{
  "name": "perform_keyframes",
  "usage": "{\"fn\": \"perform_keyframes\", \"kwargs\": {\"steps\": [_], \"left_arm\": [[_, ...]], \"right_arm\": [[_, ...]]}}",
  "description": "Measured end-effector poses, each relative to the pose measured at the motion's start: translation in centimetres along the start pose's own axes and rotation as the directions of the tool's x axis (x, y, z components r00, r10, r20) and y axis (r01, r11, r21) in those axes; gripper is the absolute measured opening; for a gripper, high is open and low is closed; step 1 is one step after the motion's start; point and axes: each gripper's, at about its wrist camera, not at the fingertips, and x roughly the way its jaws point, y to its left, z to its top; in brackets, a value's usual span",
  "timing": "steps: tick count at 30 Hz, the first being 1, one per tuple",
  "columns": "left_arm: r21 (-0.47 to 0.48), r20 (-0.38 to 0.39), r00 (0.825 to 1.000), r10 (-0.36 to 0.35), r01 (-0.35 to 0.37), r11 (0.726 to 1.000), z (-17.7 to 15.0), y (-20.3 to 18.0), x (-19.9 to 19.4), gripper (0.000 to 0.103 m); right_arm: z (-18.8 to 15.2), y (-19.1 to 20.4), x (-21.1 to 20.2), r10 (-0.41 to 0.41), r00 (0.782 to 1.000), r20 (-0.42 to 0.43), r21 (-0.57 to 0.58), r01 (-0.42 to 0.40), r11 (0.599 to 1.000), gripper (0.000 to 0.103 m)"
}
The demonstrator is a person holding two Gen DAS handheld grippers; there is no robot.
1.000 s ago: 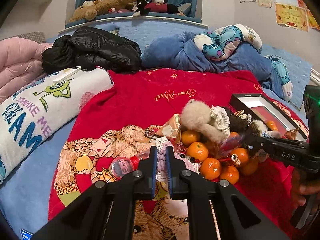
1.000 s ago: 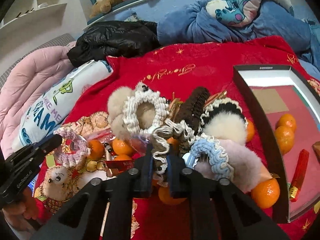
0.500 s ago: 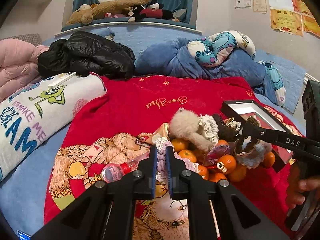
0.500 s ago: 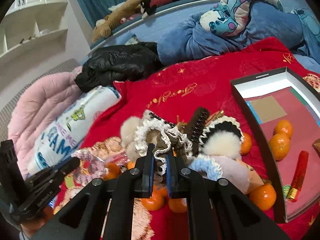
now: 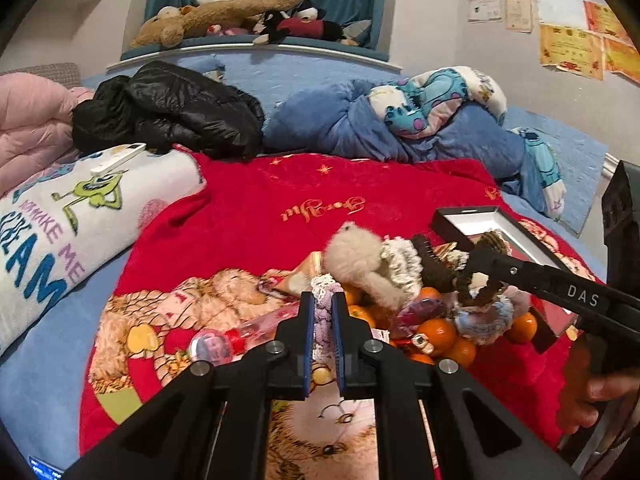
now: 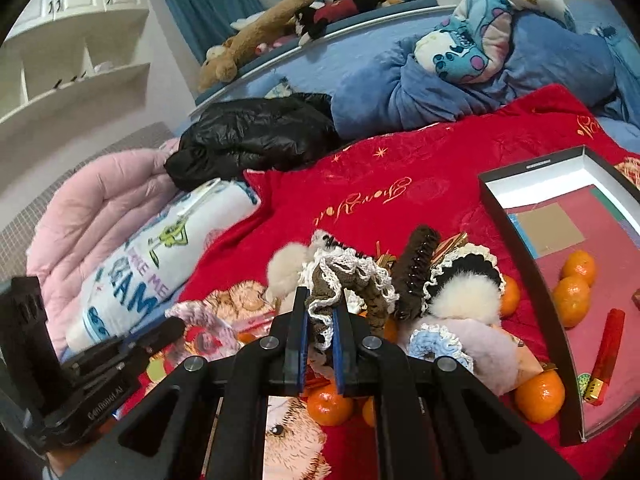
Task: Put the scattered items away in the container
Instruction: 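Grasp the brown lace scrunchie with the right tool while the left tool holds the pink one, then carry both scrunchies in the left and right tools over the black box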
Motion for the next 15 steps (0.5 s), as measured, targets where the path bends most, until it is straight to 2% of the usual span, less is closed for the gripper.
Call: {"fn": "perform_keyframes", "kwargs": {"steps": [2,7,15], "left_arm": [[0.019,0.002,1.0,-0.008,0.008,1.0,0.2,-0.5,0.0,0.009],[0.0,0.004,0.997,-0.076,0.076,0.997,0.3,-1.0,-0.5,0.009],[-0.007,0.026,0.997,-0.068,0.068,0.998,0.5,-1.8,-1.1,0.009]], "right_arm": [[0.0,0.3,-0.1,0.008,1.0,0.004,-0.042,-0.008,0.999,0.01],[0.2,0.1,-0.2,0.056,0.998,-0.006,-0.031,-0.057,0.998,0.01],[0.5,-0.4,-1.2,0.093,0.996,0.008,-0.012,-0.093,0.996,0.011]]}}
